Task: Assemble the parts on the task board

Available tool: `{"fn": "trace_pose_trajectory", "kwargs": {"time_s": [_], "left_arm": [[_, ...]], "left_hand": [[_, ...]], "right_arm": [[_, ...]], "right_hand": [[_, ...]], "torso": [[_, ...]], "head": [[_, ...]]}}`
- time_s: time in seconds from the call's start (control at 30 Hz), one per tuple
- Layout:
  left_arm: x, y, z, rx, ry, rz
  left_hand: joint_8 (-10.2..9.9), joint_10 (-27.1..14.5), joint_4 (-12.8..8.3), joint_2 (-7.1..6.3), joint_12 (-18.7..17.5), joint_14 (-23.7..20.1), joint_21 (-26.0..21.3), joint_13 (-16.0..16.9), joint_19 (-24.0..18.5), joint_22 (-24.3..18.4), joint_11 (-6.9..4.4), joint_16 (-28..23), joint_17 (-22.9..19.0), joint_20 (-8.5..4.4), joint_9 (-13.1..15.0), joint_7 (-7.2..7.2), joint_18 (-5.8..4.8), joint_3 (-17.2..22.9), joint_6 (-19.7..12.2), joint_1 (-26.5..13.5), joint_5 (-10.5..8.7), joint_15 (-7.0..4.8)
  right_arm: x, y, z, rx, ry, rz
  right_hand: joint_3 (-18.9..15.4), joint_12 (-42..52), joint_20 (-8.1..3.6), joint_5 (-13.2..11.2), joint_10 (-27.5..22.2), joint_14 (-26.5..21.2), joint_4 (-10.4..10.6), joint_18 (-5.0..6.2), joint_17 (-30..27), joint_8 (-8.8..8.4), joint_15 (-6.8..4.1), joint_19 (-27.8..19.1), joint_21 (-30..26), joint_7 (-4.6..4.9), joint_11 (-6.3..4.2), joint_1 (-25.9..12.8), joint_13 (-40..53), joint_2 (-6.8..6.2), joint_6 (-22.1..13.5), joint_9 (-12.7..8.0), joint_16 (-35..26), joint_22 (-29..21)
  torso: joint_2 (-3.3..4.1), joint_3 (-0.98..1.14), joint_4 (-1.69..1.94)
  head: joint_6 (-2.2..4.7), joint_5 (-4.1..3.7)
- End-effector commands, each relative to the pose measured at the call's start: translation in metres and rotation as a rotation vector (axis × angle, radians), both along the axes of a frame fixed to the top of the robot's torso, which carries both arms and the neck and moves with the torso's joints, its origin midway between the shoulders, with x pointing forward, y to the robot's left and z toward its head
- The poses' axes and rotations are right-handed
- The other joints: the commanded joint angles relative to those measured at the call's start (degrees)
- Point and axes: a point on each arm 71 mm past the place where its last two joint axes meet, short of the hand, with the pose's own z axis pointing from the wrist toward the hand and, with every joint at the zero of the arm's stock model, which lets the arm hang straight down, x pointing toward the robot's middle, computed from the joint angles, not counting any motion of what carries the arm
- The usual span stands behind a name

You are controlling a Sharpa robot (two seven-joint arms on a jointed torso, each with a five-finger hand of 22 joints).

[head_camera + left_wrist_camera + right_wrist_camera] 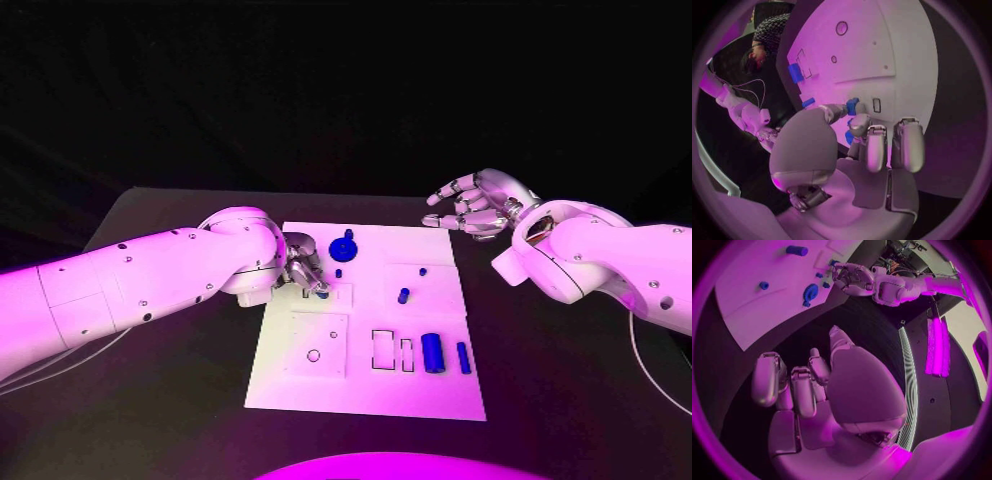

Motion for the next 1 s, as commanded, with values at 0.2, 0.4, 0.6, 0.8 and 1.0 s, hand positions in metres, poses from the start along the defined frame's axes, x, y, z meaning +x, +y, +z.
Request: {"fn": "trace_pose_trajectory", "kwargs": {"time_s": [0.2,0.4,0.6,0.8,1.0], "left_arm": [[-0.0007,-0.0019,-0.001,-0.007,-0.015,-0.006],[-0.0011,-0.0025,-0.0006,-0.013,-0.024,-0.004],[-0.0017,-0.0032,-0.0003,-0.017,-0.032,-0.003],[-0.002,-0.0035,-0.0002,-0.019,-0.036,-0.001],[-0.0024,-0.0036,-0.0005,-0.019,-0.037,0.0]], "left_hand": [[0.1,0.5,-11.1,0.39,0.4,5.1,0.4,0.3,0.2,0.1,-0.03,-0.3,12.3,-0.41,0.1,-0.53,-0.49,11.3,0.5,-0.2,0.25,-0.42],[0.2,0.7,-11.2,0.35,0.5,5.1,0.4,0.5,0.2,0.2,-0.06,-0.3,12.3,-0.42,0.2,-0.56,-0.49,11.5,0.6,-0.3,0.27,-0.44],[0.2,0.7,-11.2,0.33,0.6,5.1,0.4,0.6,0.2,0.3,-0.07,-0.3,12.4,-0.42,0.2,-0.57,-0.51,11.5,0.6,-0.3,0.28,-0.44],[0.2,0.9,-11.3,0.29,0.7,5.1,0.5,0.7,0.3,0.4,-0.09,-0.3,12.4,-0.44,0.2,-0.59,-0.53,11.7,0.7,-0.4,0.3,-0.46],[0.2,0.9,-11.3,0.29,0.7,5.1,0.5,0.7,0.3,0.4,-0.09,-0.3,12.4,-0.44,0.2,-0.59,-0.53,11.7,0.7,-0.4,0.3,-0.46]], "right_arm": [[-0.0007,0.0011,-0.0002,-0.005,-0.001,0.016],[-0.0008,0.0011,-0.0002,-0.005,-0.001,0.016],[-0.0007,0.001,-0.0003,-0.005,-0.001,0.016],[-0.0007,0.001,-0.0003,-0.006,0.0,0.016],[-0.0008,0.0013,-0.0007,-0.008,0.006,0.021]], "right_hand": [[0.2,0.2,-0.08,-0.4,0.0,4.4,0.0,0.5,8.1,0.18,-0.28,-0.5,-0.3,-0.04,-0.4,0.0,0.0,0.41,0.3,-0.1,-0.3,1.2],[0.2,0.2,-0.08,-0.4,0.0,4.4,0.0,0.5,8.1,0.18,-0.28,-0.5,-0.3,-0.04,-0.4,0.0,0.0,0.41,0.3,-0.1,-0.3,1.2],[0.2,0.2,-0.08,-0.4,0.0,4.4,0.0,0.5,8.1,0.18,-0.28,-0.5,-0.3,-0.04,-0.4,0.0,0.0,0.41,0.3,-0.1,-0.3,1.2],[0.3,0.2,-0.1,-0.4,0.0,4.4,0.0,0.49,8.2,0.25,-0.3,-0.4,-0.3,-0.05,-0.42,-0.1,0.0,0.44,0.2,-0.1,-0.3,1.3],[0.3,0.3,-0.13,-0.4,0.0,4.4,0.0,0.47,8.2,0.32,-0.32,-0.4,-0.2,-0.07,-0.43,-0.2,0.0,0.46,0.2,-0.1,-0.3,1.3]], "torso": [[-0.01,0.0,-0.01],[-0.03,-0.03,0.04],[-0.02,-0.05,0.03],[-0.01,-0.04,0.06],[-0.02,-0.03,0.01]], "head": [[0.06,0.09],[0.09,0.06],[0.0,0.06],[-0.04,0.05],[-0.05,0.11]]}}
